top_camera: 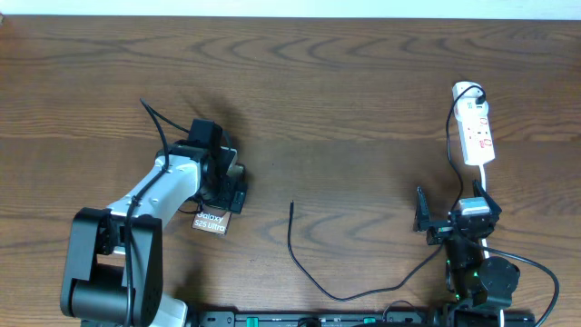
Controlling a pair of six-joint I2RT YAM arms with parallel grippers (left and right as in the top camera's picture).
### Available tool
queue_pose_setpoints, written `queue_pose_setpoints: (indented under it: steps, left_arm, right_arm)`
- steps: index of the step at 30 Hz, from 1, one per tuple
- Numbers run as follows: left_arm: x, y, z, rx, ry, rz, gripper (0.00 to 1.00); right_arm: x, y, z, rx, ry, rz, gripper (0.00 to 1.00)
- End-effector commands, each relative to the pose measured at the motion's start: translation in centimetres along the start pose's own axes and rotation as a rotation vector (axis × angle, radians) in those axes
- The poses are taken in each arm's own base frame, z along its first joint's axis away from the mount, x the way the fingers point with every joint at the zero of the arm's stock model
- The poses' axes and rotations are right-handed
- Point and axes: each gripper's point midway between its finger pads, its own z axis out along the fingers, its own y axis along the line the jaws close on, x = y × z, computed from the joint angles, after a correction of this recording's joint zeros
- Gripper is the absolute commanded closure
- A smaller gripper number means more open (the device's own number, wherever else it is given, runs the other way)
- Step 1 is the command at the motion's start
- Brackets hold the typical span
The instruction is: Plug charger to phone and switch on socket
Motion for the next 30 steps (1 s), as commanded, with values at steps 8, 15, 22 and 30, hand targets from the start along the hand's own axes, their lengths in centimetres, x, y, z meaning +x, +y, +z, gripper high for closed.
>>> queue_pose_setpoints:
  steps: [8,15,22,30]
  left_arm:
    - [3.2,0.2,2.1,-0.004,0.113,-0.027,0.00]
    - [3.7,0.7,2.4,-0.029,0.123,-0.026,0.00]
    - [3.7,0.6,2.5,-0.028,0.122,-0.026,0.00]
    - [4.2,0.6,2.7,-0.028,0.129,-0.027,0.00]
  right_arm:
    - [0.1,0.1,0.0,-0.002,0.002,-0.010,0.01]
    - [0.1,0.1,0.0,-0.002,0.002,-0.010,0.01]
    - [0.1,0.1,0.0,-0.001,0.002,-0.010,0.01]
    - [0.1,0.1,0.0,-0.001,0.002,-0.010,0.01]
